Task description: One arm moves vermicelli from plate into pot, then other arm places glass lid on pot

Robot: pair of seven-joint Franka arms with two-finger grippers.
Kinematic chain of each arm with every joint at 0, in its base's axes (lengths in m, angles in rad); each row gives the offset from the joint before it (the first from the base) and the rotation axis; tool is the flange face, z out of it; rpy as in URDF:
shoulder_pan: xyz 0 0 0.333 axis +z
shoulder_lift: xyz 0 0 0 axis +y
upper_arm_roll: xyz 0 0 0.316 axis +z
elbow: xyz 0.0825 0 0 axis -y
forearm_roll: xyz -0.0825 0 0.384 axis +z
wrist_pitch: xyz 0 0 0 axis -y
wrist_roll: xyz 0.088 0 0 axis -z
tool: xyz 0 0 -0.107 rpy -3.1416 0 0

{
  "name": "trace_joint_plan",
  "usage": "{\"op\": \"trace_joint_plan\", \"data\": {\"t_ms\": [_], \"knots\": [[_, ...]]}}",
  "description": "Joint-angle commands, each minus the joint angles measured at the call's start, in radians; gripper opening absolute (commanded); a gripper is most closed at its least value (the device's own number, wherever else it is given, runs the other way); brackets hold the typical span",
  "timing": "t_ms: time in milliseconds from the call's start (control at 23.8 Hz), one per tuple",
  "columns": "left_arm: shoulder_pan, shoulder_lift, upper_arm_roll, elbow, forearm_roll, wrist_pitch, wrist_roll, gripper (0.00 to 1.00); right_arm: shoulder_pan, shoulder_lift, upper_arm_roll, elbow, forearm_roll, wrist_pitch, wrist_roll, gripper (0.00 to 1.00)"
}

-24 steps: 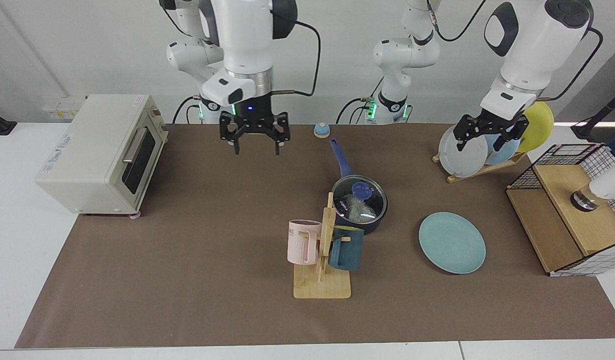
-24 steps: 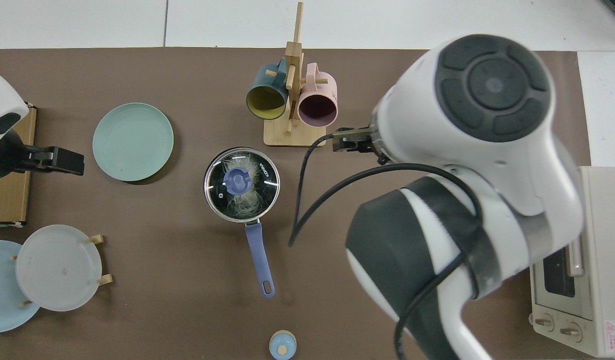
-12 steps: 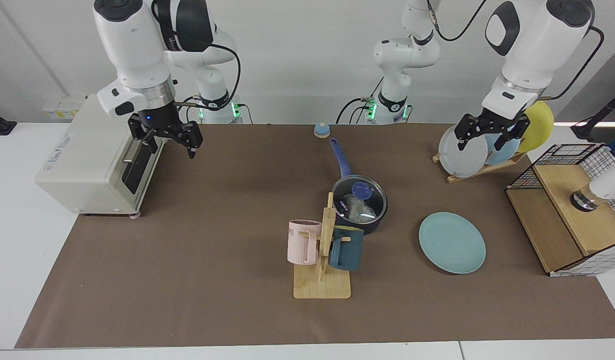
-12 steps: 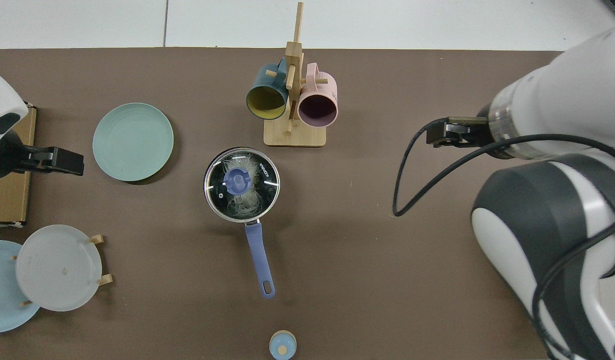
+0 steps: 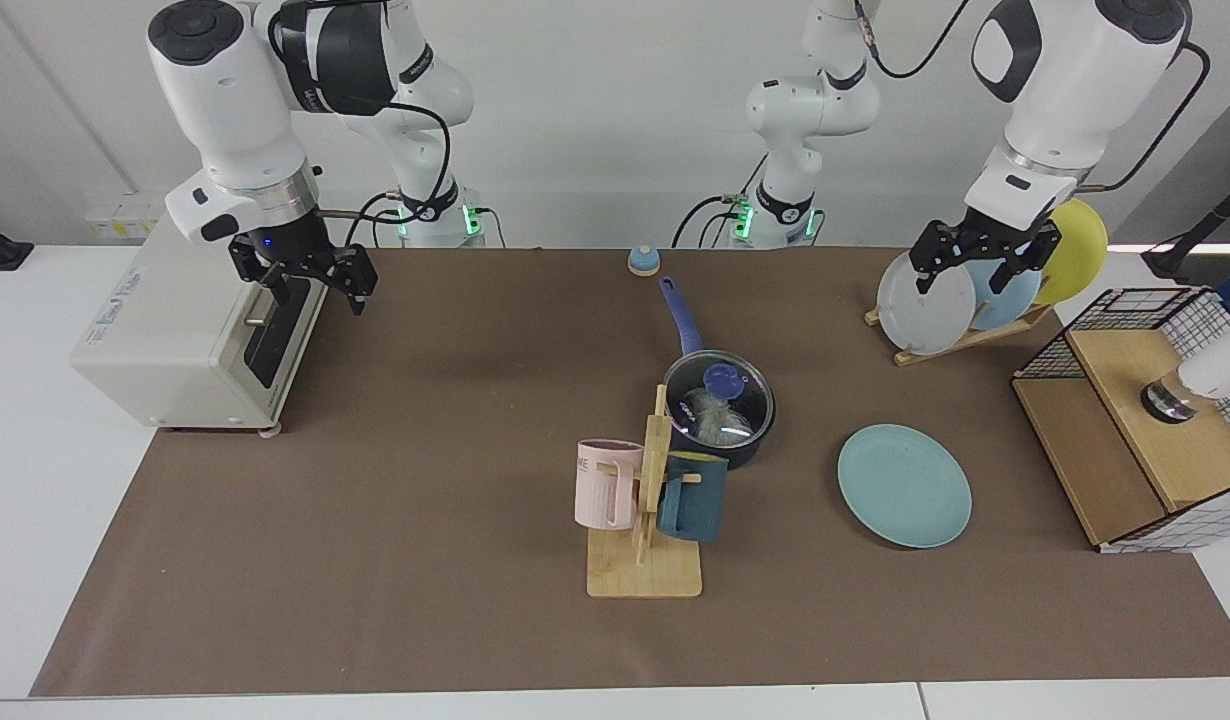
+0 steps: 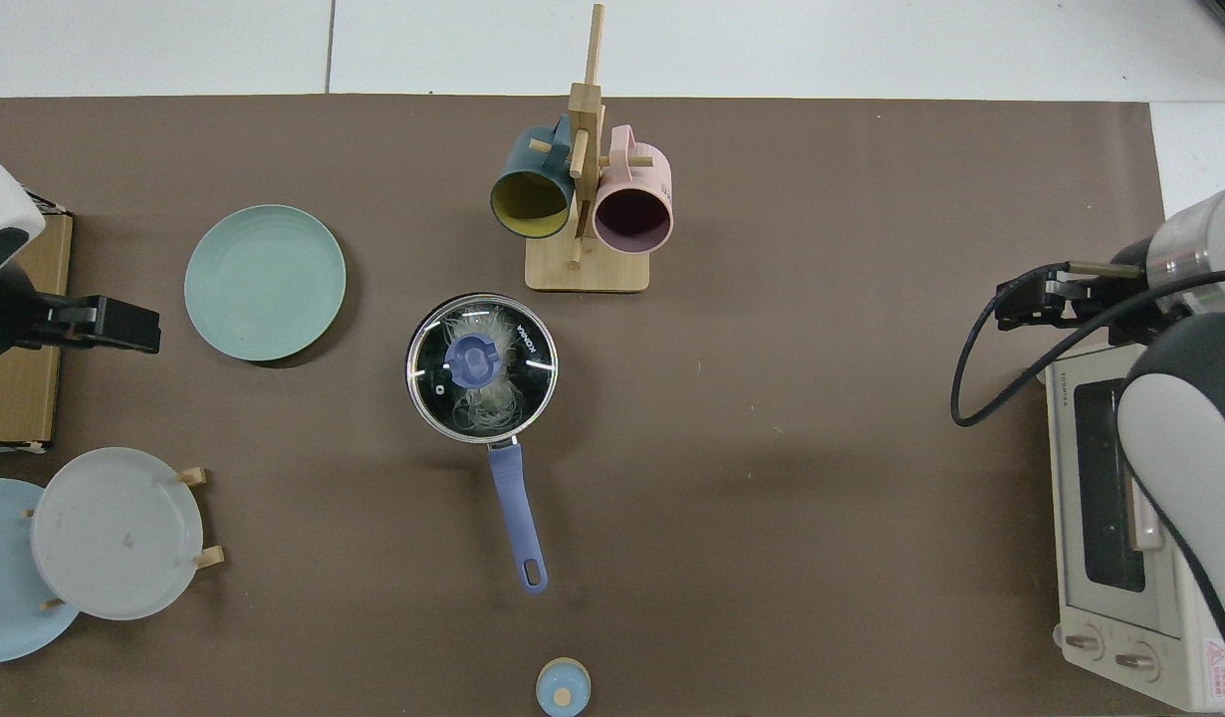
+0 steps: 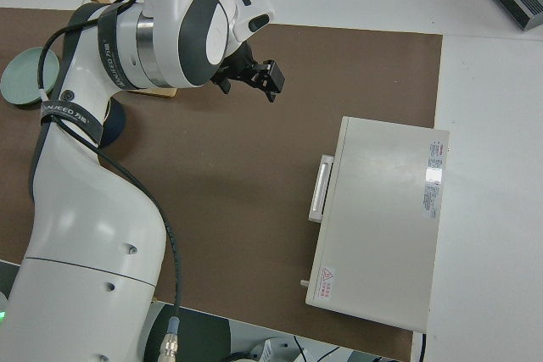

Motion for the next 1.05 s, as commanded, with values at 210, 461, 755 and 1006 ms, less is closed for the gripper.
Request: {"op": "trace_joint_plan", "data": {"t_ms": [210,461,755,1006], "knots": [[-0.010,-0.021,0.011,-0.019,-0.018,-0.006,0.005,1.00,-0.013,-0.032,0.004,-0.038,0.075,-0.013,-0.032,0.99],[-0.010,-0.021,0.011,-0.019,-0.017,0.000,0.007,1.00,-0.017,-0.031,0.004,-0.040,0.081,-0.007,-0.051,0.99],[-0.010,-0.019,0.007,-0.019,-0.031,0.014,0.005,1.00,-0.016,-0.028,0.004,-0.040,0.083,-0.002,-0.058,0.99],[-0.010,-0.019,0.011,-0.019,-0.074,0.014,0.005,1.00,-0.017,-0.028,0.004,-0.040,0.083,-0.002,-0.057,0.99]]}}
